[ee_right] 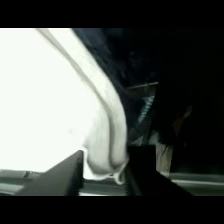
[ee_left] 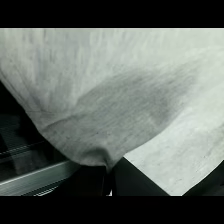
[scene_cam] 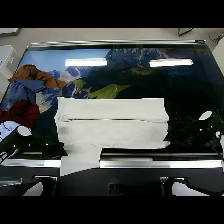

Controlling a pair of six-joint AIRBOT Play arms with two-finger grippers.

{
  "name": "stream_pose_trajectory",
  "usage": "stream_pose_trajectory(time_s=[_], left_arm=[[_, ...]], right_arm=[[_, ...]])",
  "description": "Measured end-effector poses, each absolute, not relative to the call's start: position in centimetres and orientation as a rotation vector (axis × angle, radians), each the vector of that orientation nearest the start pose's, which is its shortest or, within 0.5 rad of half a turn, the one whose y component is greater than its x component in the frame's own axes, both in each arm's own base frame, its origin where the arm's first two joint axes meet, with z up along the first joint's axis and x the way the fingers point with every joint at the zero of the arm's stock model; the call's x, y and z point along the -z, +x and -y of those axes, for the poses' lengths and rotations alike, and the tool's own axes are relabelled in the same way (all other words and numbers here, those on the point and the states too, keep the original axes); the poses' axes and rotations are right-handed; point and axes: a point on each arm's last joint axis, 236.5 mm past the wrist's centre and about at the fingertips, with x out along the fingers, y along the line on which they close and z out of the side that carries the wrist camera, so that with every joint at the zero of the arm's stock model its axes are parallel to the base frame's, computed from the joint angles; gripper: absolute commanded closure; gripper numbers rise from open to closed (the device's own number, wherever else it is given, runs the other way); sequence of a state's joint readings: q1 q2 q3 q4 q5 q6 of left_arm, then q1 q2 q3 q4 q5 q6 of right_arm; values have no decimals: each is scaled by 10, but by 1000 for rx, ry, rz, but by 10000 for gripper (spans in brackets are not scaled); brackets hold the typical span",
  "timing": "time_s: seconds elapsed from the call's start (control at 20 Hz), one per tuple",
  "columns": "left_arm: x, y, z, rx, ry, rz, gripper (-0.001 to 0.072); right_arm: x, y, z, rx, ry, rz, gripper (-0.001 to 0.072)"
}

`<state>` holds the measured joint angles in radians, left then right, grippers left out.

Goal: Fold the clothes and pants, and hang the long-sleeved shirts on hangers.

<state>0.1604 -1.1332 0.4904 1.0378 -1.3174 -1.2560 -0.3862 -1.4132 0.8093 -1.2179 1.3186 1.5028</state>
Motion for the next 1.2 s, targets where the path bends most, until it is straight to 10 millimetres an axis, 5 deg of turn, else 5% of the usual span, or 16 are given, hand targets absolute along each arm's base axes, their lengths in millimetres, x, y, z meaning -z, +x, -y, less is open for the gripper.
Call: stream_pose_trajectory(time_s=[0.05,0.3,0.4,0.65,0.8,0.95,1.2], left_arm=[[96,166,91,388,-518,-1776,686],[88,176,89,396,-499,-1751,688],[73,193,86,406,-472,-1695,689],[18,279,67,359,-381,-1446,690],[-1,337,54,310,-375,-1334,689],[-4,391,46,287,-396,-1287,689],[28,449,46,277,-461,-1305,687]], right_arm=[[113,243,14,57,692,-1769,652],[108,245,15,13,651,-1763,657],[92,255,19,-10,622,-1741,658],[27,328,15,-86,564,-1544,657],[9,389,12,-60,534,-1409,656],[16,433,13,-22,558,-1359,655],[54,462,10,19,633,-1380,652]])
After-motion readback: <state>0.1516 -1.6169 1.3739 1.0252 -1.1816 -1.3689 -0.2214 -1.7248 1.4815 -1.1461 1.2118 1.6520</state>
